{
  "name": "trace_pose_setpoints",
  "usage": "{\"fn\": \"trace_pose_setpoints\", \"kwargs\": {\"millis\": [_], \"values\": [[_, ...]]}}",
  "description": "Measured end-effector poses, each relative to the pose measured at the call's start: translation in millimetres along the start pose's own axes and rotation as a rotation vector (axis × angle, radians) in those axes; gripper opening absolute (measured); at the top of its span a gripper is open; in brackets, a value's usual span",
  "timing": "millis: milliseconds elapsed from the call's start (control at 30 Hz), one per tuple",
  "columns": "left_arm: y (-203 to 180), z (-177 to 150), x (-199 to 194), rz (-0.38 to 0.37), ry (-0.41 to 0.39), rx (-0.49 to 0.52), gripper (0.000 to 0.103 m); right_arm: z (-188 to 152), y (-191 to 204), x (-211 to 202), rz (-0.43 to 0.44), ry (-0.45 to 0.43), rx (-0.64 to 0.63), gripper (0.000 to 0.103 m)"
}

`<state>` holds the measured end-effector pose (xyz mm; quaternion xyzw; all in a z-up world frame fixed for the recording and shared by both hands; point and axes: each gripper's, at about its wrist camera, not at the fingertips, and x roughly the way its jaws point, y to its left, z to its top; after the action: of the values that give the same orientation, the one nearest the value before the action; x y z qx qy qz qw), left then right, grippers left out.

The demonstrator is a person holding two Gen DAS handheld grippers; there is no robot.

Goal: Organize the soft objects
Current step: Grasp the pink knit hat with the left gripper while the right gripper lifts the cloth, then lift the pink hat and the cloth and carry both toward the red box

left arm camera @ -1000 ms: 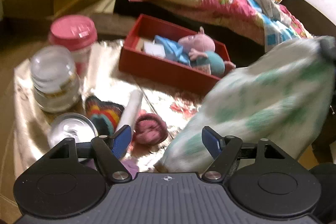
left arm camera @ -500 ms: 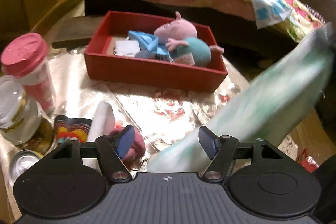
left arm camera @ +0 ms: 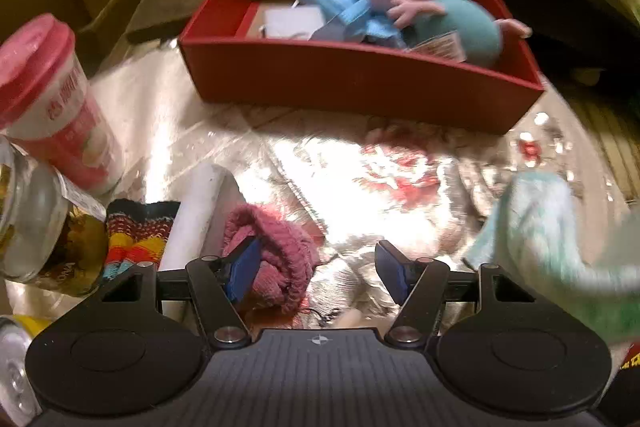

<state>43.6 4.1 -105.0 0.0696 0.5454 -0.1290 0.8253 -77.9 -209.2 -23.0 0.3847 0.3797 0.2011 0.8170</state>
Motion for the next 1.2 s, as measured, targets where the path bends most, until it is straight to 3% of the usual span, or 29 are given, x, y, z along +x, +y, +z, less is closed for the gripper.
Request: {"fn": "trace_pose_setpoints", "kwargs": {"millis": [133,300,333,400,433,500,533,567,833,1067,1200], "values": [[-7,3,24,0.051,0.055,0.046,0.079,-4,-9,8,-0.036,0.043,0.009,0.0],[-11,7,33,0.104,0.043,0.07,0.08,-9,-32,27,-0.104,0.107,0.059,0.0],[-10,8,33,0.106,0.039,0.06,0.076,-11,-35,29,-0.116,0.12,0.066,0.0],[-11,7,27,0.113,0.022,0.056,0.056,-12,-39,34,-0.128,0.133,0.076,0.0],[-11,6,23,0.102,0.023,0.051,0.035,-11,-40,35,-0.141,0.132,0.071,0.0],[2,11,14,-0.04,0.042,-0.04,0.028,-10,-40,37,-0.175,0.123,0.05,0.0],[11,12,12,-0.093,0.053,-0.103,0.027,-9,-40,37,-0.182,0.116,0.046,0.0],[15,11,11,-0.095,0.051,-0.118,0.027,-8,-40,37,-0.181,0.112,0.047,0.0],[3,9,-15,-0.131,-0.007,-0.087,0.026,-3,-27,34,-0.177,0.073,0.001,0.0],[-8,12,-42,-0.181,-0.086,-0.06,0.026,7,-11,24,-0.191,-0.021,-0.058,0.0],[-15,16,-61,-0.221,-0.143,-0.044,0.026,16,5,9,-0.157,-0.108,-0.076,0.0]]}}
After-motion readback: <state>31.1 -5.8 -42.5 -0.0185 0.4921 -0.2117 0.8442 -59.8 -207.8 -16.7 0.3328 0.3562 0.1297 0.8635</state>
